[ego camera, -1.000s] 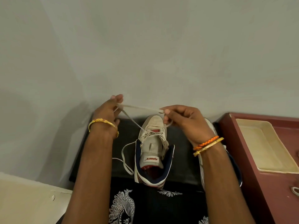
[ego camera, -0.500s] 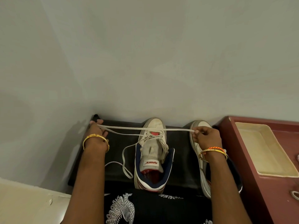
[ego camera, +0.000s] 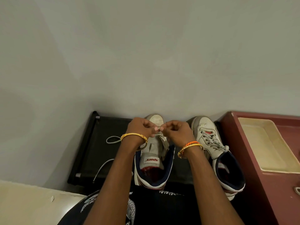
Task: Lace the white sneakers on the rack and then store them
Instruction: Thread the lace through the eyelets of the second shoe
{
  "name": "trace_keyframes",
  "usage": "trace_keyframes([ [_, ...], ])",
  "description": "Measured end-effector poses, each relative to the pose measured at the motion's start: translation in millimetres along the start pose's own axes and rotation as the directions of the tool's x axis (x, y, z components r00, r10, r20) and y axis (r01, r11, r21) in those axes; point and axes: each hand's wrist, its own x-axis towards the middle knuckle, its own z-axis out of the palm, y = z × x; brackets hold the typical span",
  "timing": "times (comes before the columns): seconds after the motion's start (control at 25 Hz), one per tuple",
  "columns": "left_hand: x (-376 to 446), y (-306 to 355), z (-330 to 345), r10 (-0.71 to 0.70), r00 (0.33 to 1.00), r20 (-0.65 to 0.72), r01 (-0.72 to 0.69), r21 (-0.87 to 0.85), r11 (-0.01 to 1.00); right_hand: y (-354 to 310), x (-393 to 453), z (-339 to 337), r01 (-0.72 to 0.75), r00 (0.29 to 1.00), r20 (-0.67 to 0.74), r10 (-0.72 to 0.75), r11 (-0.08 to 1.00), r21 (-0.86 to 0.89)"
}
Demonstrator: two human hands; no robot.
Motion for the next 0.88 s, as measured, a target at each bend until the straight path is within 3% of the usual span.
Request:
trace_keyframes([
  [0.08, 4.5, -3.9, 5.9, -0.064, 0.997, -0.036, 0.067, 0.090, 0.994, 11.0, 2.9, -1.2, -0.109, 0.993, 0.020, 0.112, 0.986, -0.127],
  [0.12, 6.2, -3.0, 9.3, -0.064, 0.996, -0.069, 0.078, 0.217, 0.973, 11.5, 2.3, -1.8, -0.146, 0.984, 0.072, 0.161, 0.972, -0.182],
  [0.2, 7.9, -1.3, 17.8, -0.045, 0.990, -0.136, 0.105, 0.481, 0.870, 9.9, 0.1, 0.8, -0.161, 0.961, 0.166, 0.220, 0.936, -0.312],
  [0.32, 13.2, -5.9, 30.4, -0.066, 0.985, -0.160, 0.155, 0.648, 0.746, 8.3, 2.4, 7.2, -0.142, 0.968, 0.128, 0.214, 0.895, -0.423],
  [0.6, 20.8, -15.7, 44.4, -0.056, 0.993, -0.105, 0.115, 0.726, 0.678, 16.3, 9.8, -4.1, -0.230, 0.960, 0.059, 0.274, 0.892, -0.390],
  [0.88, 32.3, -19.9, 42.6, -0.149, 0.989, -0.021, 0.125, 0.666, 0.735, 16.1, 12.4, -7.5, -0.328, 0.934, 0.055, 0.352, 0.911, -0.250],
])
